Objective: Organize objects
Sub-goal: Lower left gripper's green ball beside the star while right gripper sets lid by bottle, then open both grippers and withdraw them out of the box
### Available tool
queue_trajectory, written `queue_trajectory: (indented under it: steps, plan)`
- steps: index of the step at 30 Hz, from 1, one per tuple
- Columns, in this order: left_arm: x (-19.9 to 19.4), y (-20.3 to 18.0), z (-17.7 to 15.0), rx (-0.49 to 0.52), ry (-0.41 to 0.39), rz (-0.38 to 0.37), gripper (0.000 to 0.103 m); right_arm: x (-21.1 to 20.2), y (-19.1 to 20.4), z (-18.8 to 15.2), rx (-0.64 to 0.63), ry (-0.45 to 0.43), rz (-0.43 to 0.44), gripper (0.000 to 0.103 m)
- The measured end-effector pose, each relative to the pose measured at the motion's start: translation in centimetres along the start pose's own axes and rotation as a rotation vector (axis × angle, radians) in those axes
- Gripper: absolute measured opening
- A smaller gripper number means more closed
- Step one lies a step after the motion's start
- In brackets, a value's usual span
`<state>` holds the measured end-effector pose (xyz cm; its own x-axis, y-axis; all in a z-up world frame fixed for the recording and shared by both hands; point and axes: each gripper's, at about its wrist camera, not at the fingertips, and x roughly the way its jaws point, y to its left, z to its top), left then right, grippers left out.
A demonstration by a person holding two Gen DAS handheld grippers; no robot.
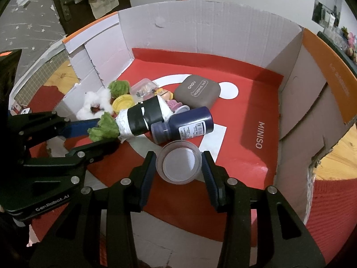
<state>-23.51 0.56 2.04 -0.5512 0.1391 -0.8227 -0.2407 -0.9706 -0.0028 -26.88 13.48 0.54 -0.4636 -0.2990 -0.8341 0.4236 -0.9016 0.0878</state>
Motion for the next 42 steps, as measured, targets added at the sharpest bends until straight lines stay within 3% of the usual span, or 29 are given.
queue_trajectory:
  steps: [16,22,29,33,37,42]
  plan:
    - [-1.3,0.0,-0.7,-0.012,-0.049,-0.016,0.044,-1.4,1.1,-1.2,0.031,-0.037,0.016,0.044]
    - [-2.0,-0.5,-1.1,-0.009,-0.07,-0.004,0.052,-2.3,1.3,-1.9,0.036,-0.052,0.021,0.047]
    - [-3.3,-0.2,-1.6,-0.037,-0.097,0.0,0.052,-3.6,2.0,-2.2,0.036,-0.081,0.026,0.05]
    - [-3.9,-0.1,-1.9,-0.045,-0.107,-0.002,0.053,-4.4,2.3,-2.4,0.038,-0.103,0.025,0.057]
    - [-4.3,-0.2,-2.2,-0.051,-0.124,0.011,0.066,-5.3,2.7,-2.8,0.032,-0.132,0.004,0.059]
    - [-5.0,-0.2,-2.6,-0.057,-0.145,0.025,0.071,-6.0,2.7,-3.3,0.056,-0.157,-0.003,0.069]
